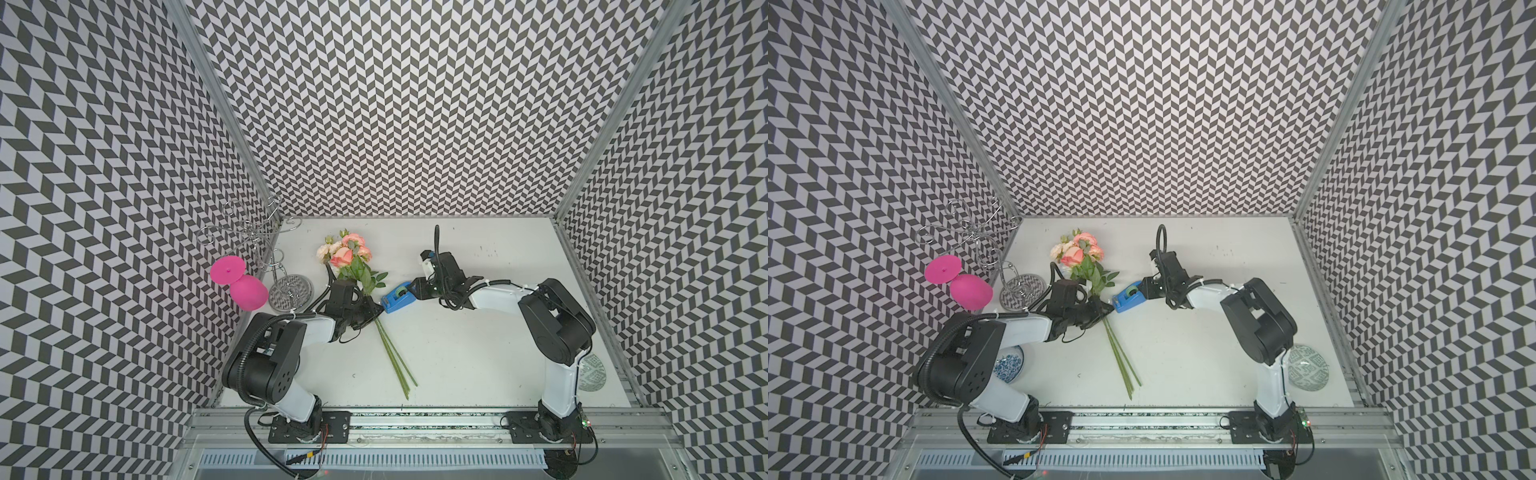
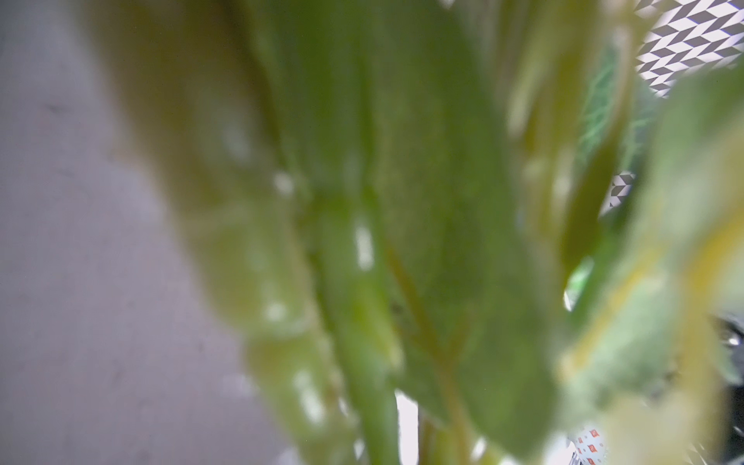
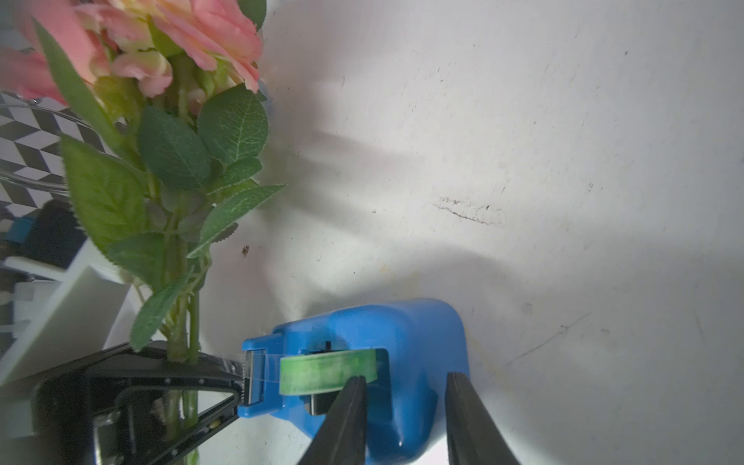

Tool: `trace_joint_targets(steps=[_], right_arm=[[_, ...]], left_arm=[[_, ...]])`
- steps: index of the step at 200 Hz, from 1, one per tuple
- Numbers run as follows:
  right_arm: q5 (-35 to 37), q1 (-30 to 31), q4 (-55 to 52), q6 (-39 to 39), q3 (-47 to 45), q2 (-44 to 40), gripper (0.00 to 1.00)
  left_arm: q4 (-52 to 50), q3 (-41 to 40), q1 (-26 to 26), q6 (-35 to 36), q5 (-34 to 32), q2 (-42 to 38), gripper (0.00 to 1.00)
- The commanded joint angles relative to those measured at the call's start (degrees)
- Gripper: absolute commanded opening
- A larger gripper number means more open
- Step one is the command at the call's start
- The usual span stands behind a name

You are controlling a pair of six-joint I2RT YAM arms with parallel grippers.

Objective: Wrap bouquets with tape
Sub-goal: Tear off the tape using the Tape Cutter.

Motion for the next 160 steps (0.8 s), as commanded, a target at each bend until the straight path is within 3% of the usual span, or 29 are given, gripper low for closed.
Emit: trace_joint_targets(steps=[1, 33, 78, 132, 160], right_arm=[[1.23, -0.19, -2.59, -1.13, -1.90, -0.09, 0.34], [1.92, 0.52, -1.92, -1.78, -2.36, -5.48, 0.37], [9.94, 7.25, -6.40, -5.80, 3.23, -7.90, 0.38], [6.57, 12.84, -7.96, -5.84, 11.64, -0.71, 0.29], [8.67, 14.39, -8.34, -5.53, 12.69, 1.97, 0.24]], left_arm=[[4.01, 1.33, 0.24, -0.01, 1.00, 0.96, 0.00], [4.88, 0.99, 0.32, 0.30, 1.41, 1.69, 0.00], [9.41, -0.46, 0.28, -1.36, 3.54, 3.38, 0.00], [10.85, -0.95, 0.38, -1.68, 4.22, 3.58, 0.00], [11.38, -0.94, 0.41, -1.86, 4.75, 3.70, 0.00]])
